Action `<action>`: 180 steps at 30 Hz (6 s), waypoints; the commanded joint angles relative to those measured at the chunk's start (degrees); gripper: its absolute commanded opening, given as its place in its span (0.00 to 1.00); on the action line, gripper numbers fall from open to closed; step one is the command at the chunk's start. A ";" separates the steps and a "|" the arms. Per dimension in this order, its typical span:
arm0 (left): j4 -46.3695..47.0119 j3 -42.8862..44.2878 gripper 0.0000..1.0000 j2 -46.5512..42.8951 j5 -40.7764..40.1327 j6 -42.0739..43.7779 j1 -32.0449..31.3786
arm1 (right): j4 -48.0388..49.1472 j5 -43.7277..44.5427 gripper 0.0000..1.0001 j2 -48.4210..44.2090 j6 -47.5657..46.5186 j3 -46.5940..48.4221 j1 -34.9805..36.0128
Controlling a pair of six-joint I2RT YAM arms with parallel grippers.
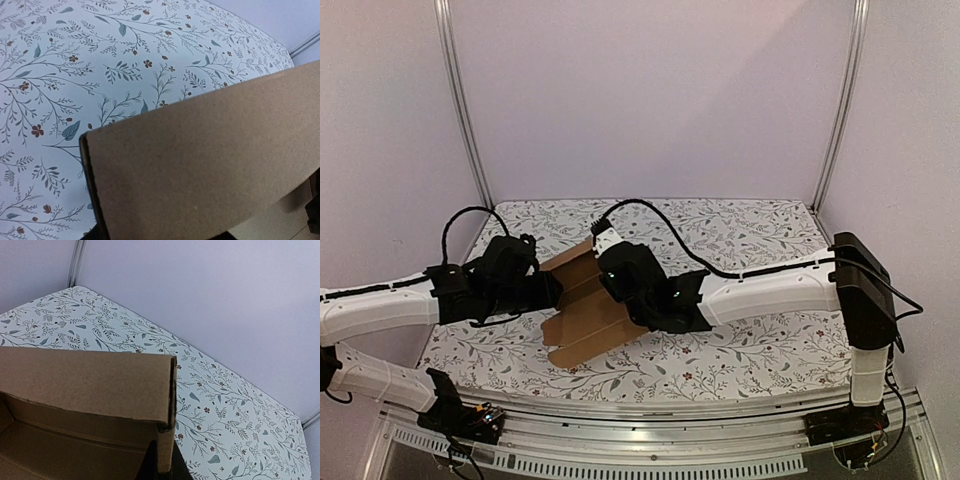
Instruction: Fold the paper box
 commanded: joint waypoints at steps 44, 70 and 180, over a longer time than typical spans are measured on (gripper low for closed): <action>2.19 9.36 0.65 1.24 13.63 19.91 -0.43 | 45.33 -50.72 0.00 3.42 -3.16 -26.66 -13.05; 15.92 14.90 0.00 24.89 18.26 22.88 0.62 | 57.12 -49.94 0.00 13.64 0.80 -28.42 -13.22; 2.98 -7.37 0.57 5.78 13.20 5.94 -3.37 | 52.24 -25.12 0.00 10.10 7.54 -32.91 -11.32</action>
